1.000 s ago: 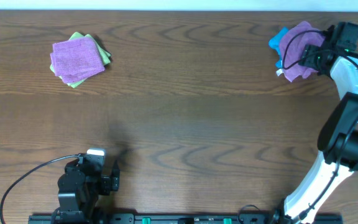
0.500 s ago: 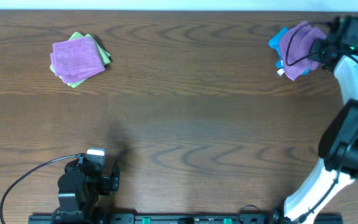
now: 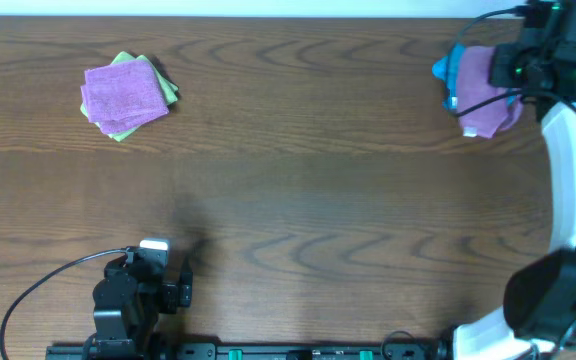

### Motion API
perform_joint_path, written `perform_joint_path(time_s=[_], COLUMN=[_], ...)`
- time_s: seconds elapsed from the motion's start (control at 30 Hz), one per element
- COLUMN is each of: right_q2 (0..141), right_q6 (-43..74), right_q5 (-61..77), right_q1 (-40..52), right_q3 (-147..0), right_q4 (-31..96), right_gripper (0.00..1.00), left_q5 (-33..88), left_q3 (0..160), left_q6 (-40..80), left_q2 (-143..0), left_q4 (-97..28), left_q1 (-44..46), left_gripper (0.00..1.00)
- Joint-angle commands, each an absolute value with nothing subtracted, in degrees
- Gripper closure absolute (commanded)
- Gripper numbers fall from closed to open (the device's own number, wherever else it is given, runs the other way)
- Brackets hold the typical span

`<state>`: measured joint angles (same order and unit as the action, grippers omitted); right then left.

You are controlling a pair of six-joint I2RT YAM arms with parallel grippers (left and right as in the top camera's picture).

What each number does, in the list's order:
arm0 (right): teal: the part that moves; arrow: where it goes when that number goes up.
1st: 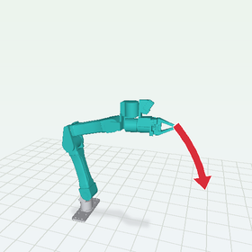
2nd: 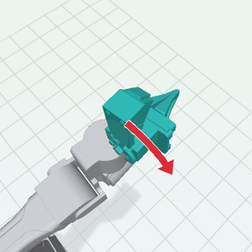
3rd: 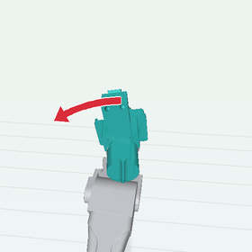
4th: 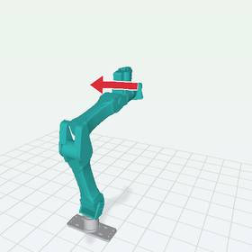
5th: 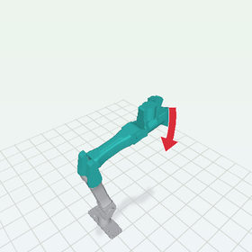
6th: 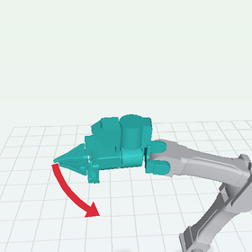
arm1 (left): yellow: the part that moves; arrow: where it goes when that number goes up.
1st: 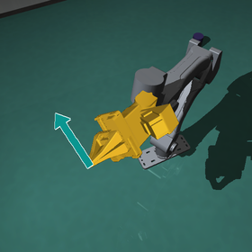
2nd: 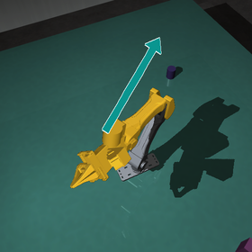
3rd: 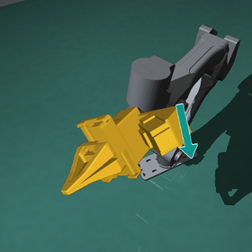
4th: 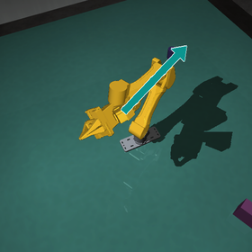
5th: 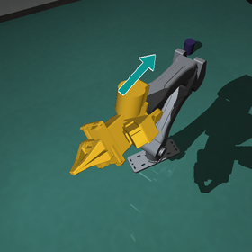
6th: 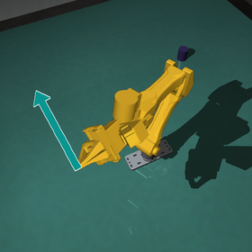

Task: Fold the cloth
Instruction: 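Lift the purple cloth with the right gripper and spread it mid-table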

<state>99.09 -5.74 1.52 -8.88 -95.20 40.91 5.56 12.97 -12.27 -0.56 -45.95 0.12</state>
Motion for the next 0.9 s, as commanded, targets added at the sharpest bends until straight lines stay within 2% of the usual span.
perform_joint_path(time_s=[0.0, 0.2, 0.37, 0.5, 0.67, 0.87], right_q2=[93.91, 88.75, 87.74, 87.85, 89.06, 94.85], right_q6=[-8.27, -8.21, -7.29, -6.90, -6.90, -7.44], right_q5=[2.17, 3.20, 9.69, 11.51, 12.51, 9.41], right_q1=[-3.49, 8.95, 19.99, 29.36, 33.43, 31.33], right_q3=[-96.03, -96.03, -96.01, -96.01, -95.81, -95.77], right_q4=[43.38, 49.91, 54.28, 54.70, 54.81, 54.92], right_gripper=[0.99, 0.99, 0.99, 0.99, 0.99, 0.99], left_q5=[4.49, 4.49, 4.49, 4.49, 4.49, 4.49], left_q3=[10.85, 10.85, 10.85, 10.85, 10.85, 10.85], left_q6=[-13.30, -13.28, -13.28, -13.28, -13.28, -13.28], left_q2=[-0.21, -0.21, -0.21, -0.21, -0.21, -0.21], left_q4=[-48.14, -48.14, -48.14, -48.14, -48.14, -48.14], left_q1=[0.40, 0.40, 0.40, 0.40, 0.40, 0.40], left_gripper=[0.05, 0.05, 0.05, 0.05, 0.05, 0.05])
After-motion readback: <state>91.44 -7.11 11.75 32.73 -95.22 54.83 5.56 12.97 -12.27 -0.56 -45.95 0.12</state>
